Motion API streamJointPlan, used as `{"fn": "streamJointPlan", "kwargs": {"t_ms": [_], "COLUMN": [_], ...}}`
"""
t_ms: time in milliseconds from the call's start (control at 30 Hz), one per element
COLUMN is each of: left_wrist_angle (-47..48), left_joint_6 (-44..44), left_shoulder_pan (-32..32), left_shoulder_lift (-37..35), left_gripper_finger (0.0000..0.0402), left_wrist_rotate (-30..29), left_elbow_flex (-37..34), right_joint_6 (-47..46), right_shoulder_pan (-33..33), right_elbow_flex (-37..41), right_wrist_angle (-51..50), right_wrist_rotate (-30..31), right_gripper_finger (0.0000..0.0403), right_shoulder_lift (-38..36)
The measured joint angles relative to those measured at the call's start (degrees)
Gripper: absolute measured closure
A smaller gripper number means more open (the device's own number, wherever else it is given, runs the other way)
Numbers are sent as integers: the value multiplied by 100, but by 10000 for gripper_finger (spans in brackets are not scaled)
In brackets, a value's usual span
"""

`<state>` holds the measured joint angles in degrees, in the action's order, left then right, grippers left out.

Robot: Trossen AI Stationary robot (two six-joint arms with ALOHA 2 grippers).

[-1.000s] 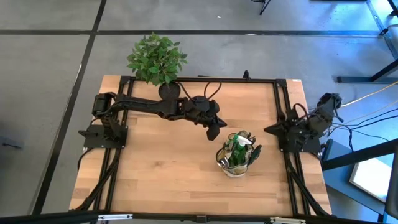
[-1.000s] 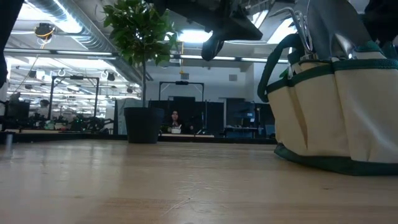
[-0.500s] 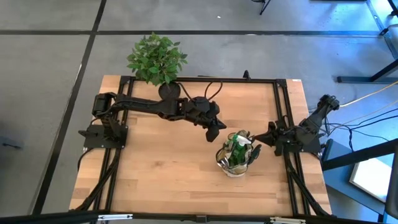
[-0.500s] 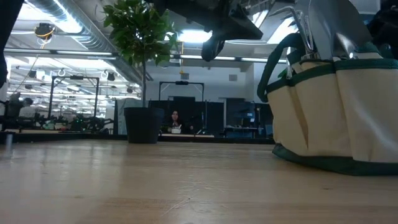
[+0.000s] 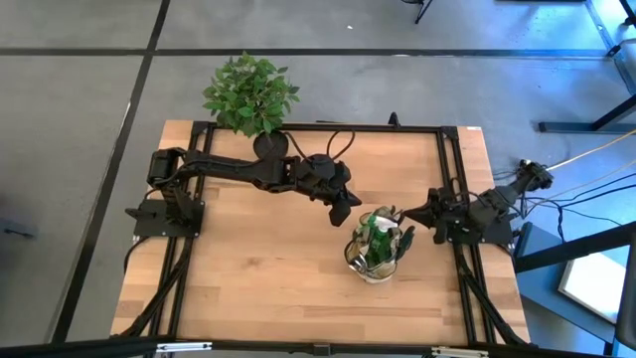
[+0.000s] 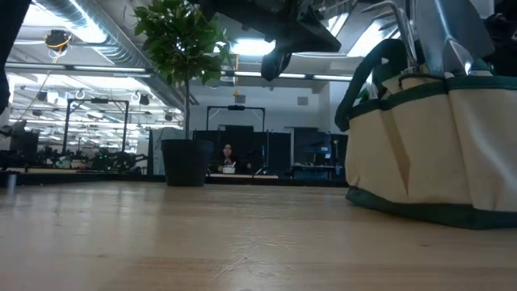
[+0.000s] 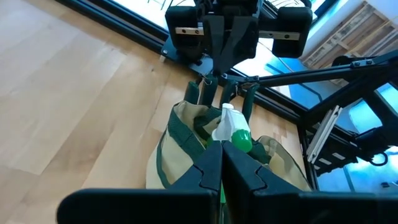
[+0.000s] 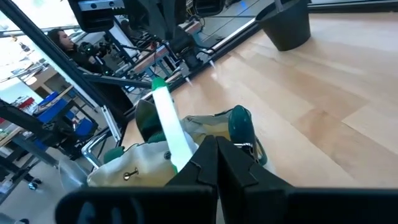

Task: Pick & Place Garden tools in Gardening bag
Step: Adjust the brown gardening bag on the table, then return to Home Position

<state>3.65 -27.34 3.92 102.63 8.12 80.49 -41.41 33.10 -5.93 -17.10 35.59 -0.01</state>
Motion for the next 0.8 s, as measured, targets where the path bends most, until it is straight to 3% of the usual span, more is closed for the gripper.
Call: {"fn": "streamJointPlan", "kwargs": {"t_ms": [367,800], "left_wrist_angle": [1,1], "left_joint_6": [-18,-100], "left_shoulder_pan": [0,-50], "left_shoulder_lift": [0,0], "left_gripper_finger": [400,400], "left_wrist_rotate": [4,11], "left_elbow_flex": [0,0], "right_joint_6": [537,934], "right_shoulder_pan": [-1142,-2698], "right_elbow_flex": [143,144], "right_wrist_angle": [686,704], "right_wrist_rotate": [-1126,-2587], "right_gripper_finger": [403,403], "right_shoulder_lift": [0,0]}}
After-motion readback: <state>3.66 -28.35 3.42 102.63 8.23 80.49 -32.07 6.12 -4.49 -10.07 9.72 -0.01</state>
